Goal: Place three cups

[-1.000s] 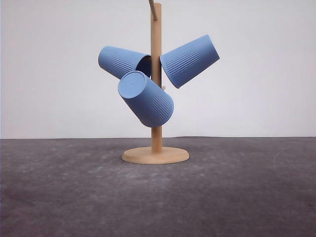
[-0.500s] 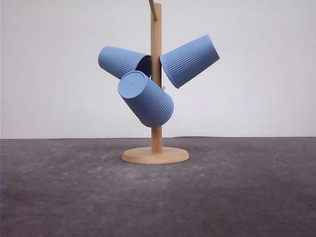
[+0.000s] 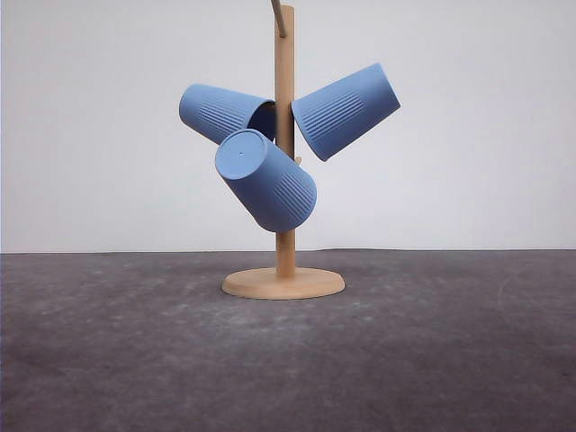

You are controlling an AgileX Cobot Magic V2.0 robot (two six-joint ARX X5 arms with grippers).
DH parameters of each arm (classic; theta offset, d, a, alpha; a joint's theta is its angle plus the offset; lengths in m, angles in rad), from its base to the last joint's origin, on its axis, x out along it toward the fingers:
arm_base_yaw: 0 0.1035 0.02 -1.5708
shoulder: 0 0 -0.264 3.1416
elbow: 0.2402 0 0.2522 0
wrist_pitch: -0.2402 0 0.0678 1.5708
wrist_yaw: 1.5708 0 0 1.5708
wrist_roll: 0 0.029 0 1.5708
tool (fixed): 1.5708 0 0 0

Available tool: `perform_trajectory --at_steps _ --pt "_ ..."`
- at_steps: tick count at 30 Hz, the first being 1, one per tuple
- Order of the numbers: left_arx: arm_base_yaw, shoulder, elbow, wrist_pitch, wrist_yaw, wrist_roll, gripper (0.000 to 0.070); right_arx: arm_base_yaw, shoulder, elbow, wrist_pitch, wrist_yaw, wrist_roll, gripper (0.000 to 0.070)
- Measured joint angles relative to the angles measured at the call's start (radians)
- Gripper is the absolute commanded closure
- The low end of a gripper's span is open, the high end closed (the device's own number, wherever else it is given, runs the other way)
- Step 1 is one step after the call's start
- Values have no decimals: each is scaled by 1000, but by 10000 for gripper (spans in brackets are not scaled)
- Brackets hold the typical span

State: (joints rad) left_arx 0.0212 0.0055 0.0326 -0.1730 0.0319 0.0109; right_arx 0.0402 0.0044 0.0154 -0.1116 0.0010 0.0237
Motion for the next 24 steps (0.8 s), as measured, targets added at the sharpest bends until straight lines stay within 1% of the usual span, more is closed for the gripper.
perform_trajectory --at_steps 24 --pt "0 0 0 0 0 0 700 0 0 0 0 0 0 677"
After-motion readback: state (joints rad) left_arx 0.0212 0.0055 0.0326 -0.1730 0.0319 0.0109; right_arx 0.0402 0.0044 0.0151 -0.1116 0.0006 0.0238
